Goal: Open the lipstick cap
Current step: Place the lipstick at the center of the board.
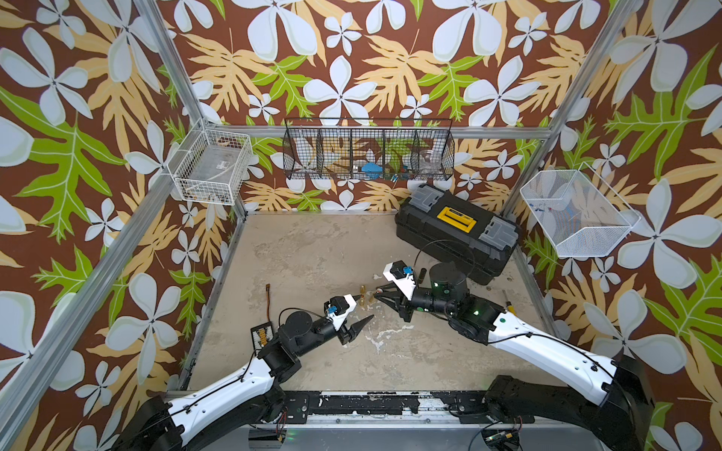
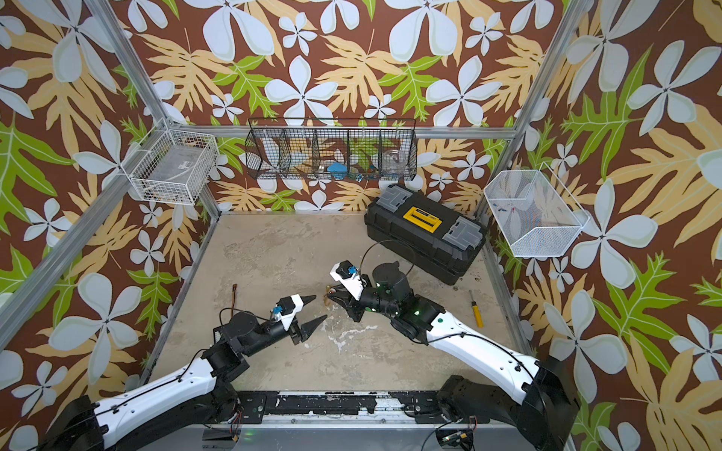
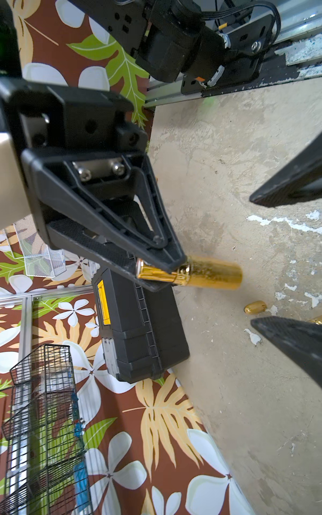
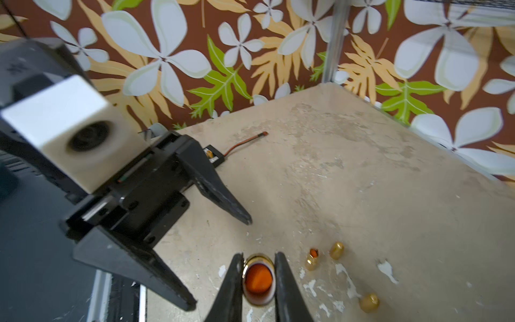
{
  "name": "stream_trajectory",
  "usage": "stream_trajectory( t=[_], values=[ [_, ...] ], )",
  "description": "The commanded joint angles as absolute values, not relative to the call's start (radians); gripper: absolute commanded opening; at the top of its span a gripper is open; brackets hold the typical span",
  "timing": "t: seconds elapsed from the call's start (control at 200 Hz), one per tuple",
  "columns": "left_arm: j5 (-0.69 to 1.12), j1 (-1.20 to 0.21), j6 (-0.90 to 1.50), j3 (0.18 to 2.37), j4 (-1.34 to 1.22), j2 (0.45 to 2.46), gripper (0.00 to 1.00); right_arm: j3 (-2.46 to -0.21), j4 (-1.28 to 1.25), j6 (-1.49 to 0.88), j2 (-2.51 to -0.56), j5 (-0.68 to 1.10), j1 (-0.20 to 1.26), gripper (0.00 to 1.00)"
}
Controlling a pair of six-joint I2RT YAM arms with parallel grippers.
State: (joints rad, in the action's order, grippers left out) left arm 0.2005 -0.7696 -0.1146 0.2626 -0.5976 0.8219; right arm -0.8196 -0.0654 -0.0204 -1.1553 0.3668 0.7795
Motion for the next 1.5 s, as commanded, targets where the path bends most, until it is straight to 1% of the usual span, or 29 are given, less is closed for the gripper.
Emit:
stream_trajectory(
  t=[0.0, 0.095, 0.26, 0.395, 0.49, 0.606, 0.691, 0.921, 1.191, 1.491],
  values=[
    [0.157, -0.769, 0.004, 0.279, -0.586, 0.848, 0.65, -0.766, -0.106, -0.051, -1.150, 0.141, 0.773, 0.18],
    [0.178, -0.770, 0.067, 0.334, -0.520, 0.917, 0.65, -0.686, -0.176, -0.101, -1.157, 0.079, 0.766, 0.18],
    [0.148, -0.770, 0.153, 0.443, -0.369, 1.025, 0.65, -0.586, -0.269, -0.147, -1.190, -0.004, 0.763, 0.18],
    [0.132, -0.769, 0.203, 0.468, -0.346, 1.053, 0.65, -0.569, -0.294, -0.141, -1.233, -0.004, 0.764, 0.18],
    [0.093, -0.770, 0.217, 0.468, -0.345, 1.040, 0.66, -0.550, -0.343, -0.147, -1.269, -0.001, 0.763, 0.18],
    [-0.013, -0.769, 0.248, 0.467, -0.326, 1.007, 0.67, -0.546, -0.378, -0.147, -1.322, 0.012, 0.765, 0.18],
    [-0.051, -0.769, 0.243, 0.464, -0.315, 0.981, 0.68, -0.545, -0.406, -0.148, -1.357, 0.019, 0.763, 0.18],
    [-0.067, -0.769, 0.205, 0.436, -0.338, 0.933, 0.68, -0.561, -0.464, -0.148, -1.454, 0.029, 0.765, 0.18],
    [-0.080, -0.769, 0.192, 0.418, -0.354, 0.910, 0.70, -0.614, -0.441, -0.136, -1.554, -0.018, 0.773, 0.19],
    [-0.084, -0.769, 0.188, 0.419, -0.351, 0.908, 0.71, -0.641, -0.446, -0.136, -1.607, -0.044, 0.774, 0.19]
  ],
)
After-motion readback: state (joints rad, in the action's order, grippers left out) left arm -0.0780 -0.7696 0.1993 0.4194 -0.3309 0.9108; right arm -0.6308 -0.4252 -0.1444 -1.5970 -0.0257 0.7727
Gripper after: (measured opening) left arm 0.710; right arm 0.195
